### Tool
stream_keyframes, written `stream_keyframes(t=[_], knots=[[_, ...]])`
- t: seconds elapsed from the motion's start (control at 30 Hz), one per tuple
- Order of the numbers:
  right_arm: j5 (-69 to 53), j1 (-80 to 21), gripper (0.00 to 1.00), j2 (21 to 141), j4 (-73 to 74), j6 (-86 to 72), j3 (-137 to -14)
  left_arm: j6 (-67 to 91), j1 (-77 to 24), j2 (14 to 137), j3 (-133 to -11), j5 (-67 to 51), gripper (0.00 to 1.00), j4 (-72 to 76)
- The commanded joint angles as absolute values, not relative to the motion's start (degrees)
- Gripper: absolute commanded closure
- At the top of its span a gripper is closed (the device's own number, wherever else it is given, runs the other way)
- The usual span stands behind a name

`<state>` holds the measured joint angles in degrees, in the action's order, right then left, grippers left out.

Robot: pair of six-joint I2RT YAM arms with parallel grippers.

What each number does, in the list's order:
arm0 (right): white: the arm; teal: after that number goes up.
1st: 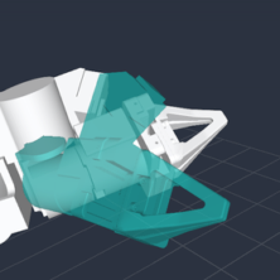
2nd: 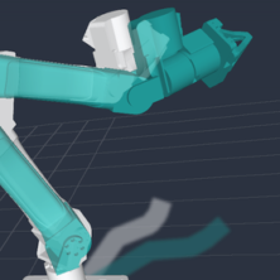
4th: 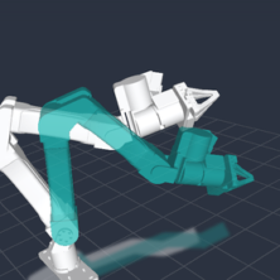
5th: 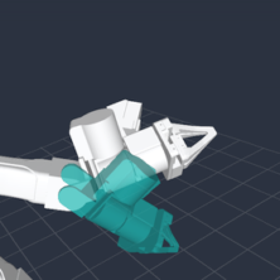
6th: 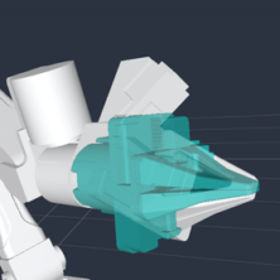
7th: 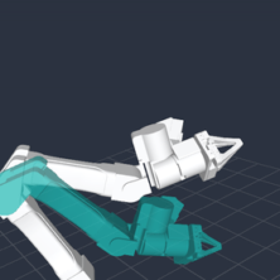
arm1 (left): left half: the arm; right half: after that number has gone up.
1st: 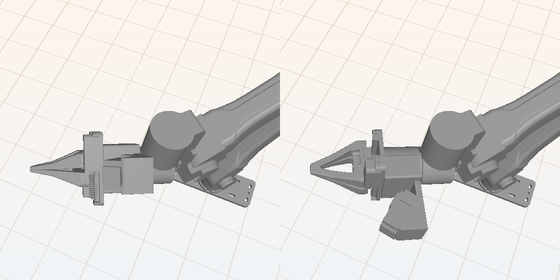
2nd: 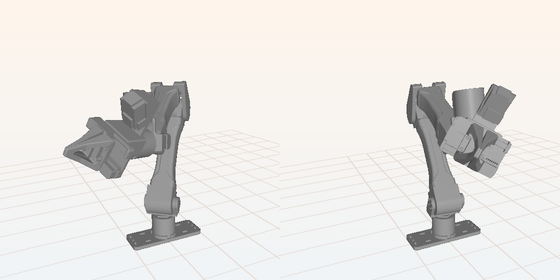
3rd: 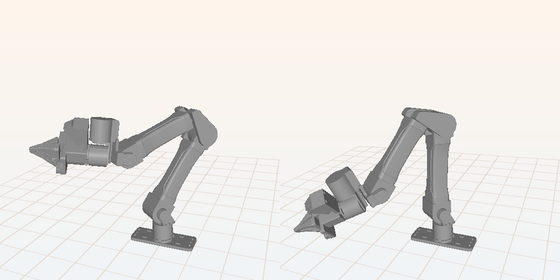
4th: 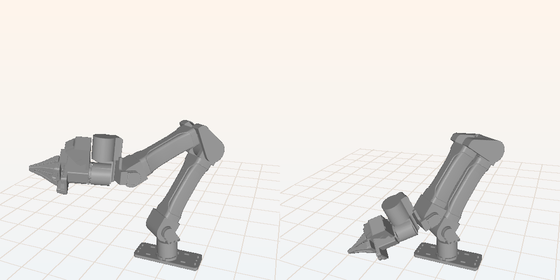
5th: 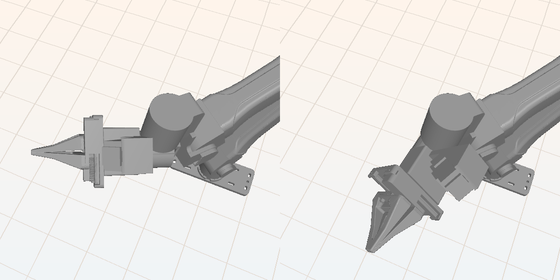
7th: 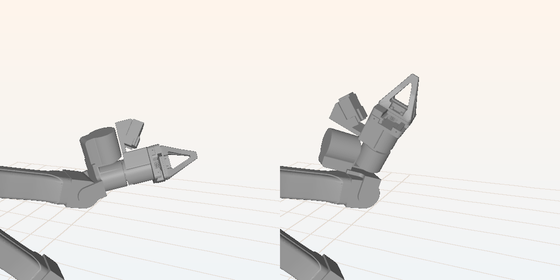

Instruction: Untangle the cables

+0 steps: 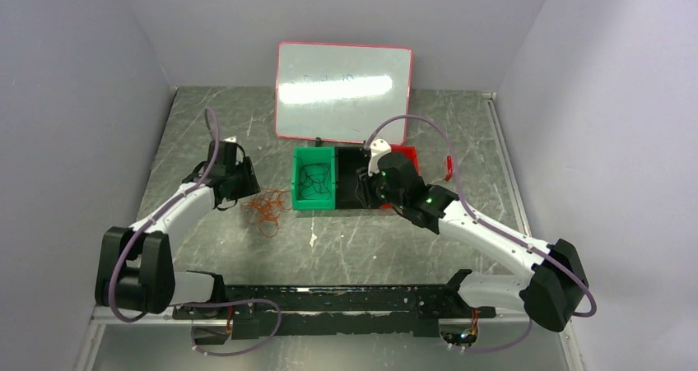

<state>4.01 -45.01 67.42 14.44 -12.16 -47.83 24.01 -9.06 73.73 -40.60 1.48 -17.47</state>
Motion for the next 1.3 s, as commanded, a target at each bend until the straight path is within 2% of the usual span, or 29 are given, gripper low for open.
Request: stream_keyframes(t=[0.0,0.4,0.67,0.93,1.1,1.27], knots=[[3.7,-45.24,0.65,67.68,13.59,-12.13,-46.96,23.42,-9.05,76.94,-42.5,-0.03,0.48,-15.74],[4.19,-45.18,0.65,67.24,14.02,-12.0,-46.59,23.06,-9.05,79.05,-42.72,-0.34,0.65,-14.62],[4.06,-45.18,0.65,67.04,13.86,-12.32,-46.65,23.11,-9.05,76.81,-42.91,-0.15,0.92,-15.86],[-1.48,-45.24,0.62,63.91,6.02,-15.06,-46.12,21.72,-9.04,67.23,-46.95,-0.54,0.93,-20.51],[-10.53,-45.26,0.59,62.98,-12.25,-17.11,-40.14,18.37,-8.8,57.0,-47.15,-5.14,0.93,-20.62],[-14.59,-46.73,0.52,68.52,-29.3,-16.07,-38.93,16.83,-8.7,48.81,-48.7,-7.63,0.93,-23.38]])
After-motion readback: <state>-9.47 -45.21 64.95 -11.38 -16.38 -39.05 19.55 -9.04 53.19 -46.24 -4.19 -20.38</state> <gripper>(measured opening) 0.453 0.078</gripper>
